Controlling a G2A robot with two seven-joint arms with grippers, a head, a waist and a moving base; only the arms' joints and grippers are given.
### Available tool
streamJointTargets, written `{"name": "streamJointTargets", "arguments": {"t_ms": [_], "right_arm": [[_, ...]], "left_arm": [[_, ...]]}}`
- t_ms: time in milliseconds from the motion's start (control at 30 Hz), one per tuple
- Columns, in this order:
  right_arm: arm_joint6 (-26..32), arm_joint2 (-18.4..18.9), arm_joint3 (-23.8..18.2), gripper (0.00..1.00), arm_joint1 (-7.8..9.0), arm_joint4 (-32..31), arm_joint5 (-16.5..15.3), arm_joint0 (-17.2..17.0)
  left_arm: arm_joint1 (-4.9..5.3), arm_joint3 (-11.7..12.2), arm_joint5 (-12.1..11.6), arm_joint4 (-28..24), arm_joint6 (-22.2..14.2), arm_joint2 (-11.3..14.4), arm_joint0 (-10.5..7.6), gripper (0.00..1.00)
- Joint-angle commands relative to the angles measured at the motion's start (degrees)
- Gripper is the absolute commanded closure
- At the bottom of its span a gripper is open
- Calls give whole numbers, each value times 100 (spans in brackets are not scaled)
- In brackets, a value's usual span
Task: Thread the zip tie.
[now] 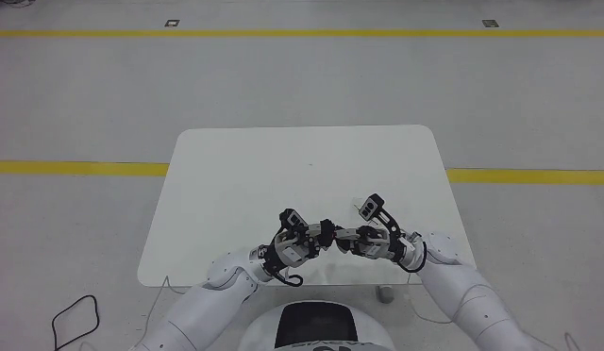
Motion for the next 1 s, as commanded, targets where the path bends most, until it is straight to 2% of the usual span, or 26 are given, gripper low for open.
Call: {"name": "streamJointTargets", "arguments": {"t_ms": [0, 967], "right_arm": [[-1, -1, 3, 100, -2, -4, 1, 2], [-59, -27, 85, 100, -41, -118, 7, 24]], "left_arm": [[0, 0, 0, 0, 0, 0, 0, 100], [0, 0, 0, 0, 0, 0, 0, 100]]}}
